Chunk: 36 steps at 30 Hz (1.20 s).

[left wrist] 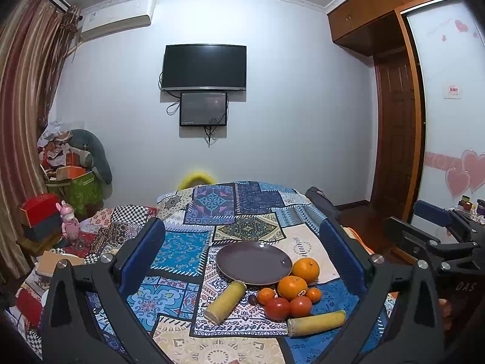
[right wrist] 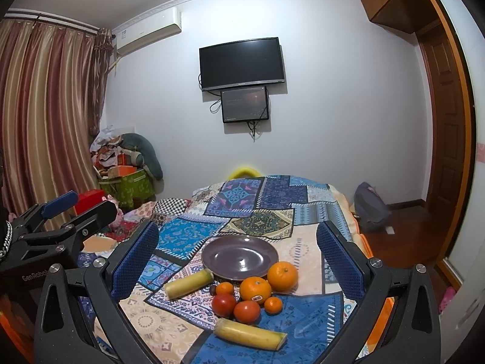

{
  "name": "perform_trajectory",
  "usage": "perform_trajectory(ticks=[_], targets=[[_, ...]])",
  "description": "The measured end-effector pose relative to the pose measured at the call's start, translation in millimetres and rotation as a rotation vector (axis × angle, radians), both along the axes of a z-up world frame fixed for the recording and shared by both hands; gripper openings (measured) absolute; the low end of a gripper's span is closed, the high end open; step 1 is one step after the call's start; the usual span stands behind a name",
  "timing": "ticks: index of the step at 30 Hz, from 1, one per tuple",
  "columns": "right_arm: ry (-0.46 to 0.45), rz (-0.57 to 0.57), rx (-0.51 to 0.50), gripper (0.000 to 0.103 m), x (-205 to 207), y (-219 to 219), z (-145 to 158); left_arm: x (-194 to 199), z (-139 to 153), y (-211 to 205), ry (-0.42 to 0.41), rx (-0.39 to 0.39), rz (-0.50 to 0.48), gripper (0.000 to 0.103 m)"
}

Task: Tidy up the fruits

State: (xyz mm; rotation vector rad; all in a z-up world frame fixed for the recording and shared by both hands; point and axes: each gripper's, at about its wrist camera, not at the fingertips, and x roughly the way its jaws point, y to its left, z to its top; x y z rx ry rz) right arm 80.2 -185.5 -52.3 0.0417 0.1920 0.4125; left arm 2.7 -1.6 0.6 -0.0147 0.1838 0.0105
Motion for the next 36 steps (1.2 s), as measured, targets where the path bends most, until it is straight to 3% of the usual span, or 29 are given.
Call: perform_trajectory(ticks=[13,26,28,30,36], targets=[[-0.018,0.0,-0.008,0.103,-3.6,2.6,-3.0,0.1,1.2,0.0,-0.002,0.002,-0.003,0.103],[0.037,0.019,-0.003,0.103,12.8,-2.5,-13.2,17.2,-8.4,-1.4,0.05,0.005,-0.019,0.102],[0.05,0.003,0.001,0.103,18.0,-6.3,-15.6,23.2,-12.0,-3.4,0.065,0.012,-0.015,0.098],[0.062,-0.006,-0.007,0.094,24.4,-10.3,-19.0,32.0,-16.7,-5.7,0.092,0.015,-0.021,0.092],[0.101,-0.026,-0.039,0.084,40.8,-18.6,-30.2,62.2,-34.6,-13.2,0.209,-0.018,-0.121,0.063]])
